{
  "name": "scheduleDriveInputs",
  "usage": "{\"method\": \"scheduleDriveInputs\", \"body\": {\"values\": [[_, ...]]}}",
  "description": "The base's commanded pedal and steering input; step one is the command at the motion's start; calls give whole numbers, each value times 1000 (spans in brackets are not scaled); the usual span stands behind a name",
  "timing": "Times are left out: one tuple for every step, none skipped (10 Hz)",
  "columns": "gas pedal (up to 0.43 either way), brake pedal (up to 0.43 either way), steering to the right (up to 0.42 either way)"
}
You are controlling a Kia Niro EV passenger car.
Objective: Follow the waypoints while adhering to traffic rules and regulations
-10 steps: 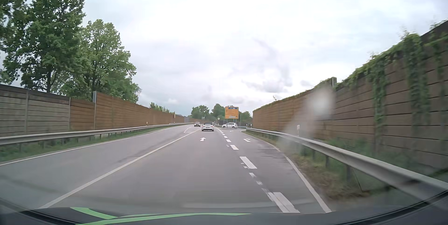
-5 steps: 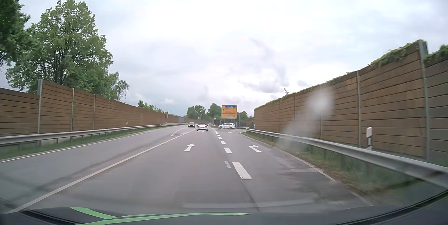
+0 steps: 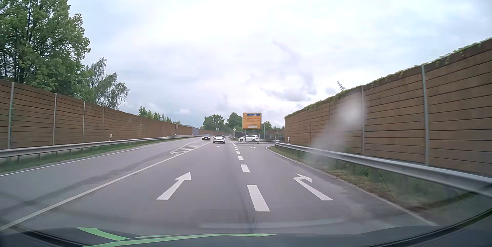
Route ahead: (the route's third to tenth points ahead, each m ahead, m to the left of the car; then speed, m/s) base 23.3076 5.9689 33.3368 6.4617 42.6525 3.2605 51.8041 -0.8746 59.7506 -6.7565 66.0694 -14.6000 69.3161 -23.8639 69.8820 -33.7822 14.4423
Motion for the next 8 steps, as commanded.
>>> {"method": "scheduleDriveInputs", "body": {"values": [[0,55,0],[0,61,0],[0,61,0],[0,61,0],[0,67,0],[0,73,0],[0,79,1],[0,85,1]]}}
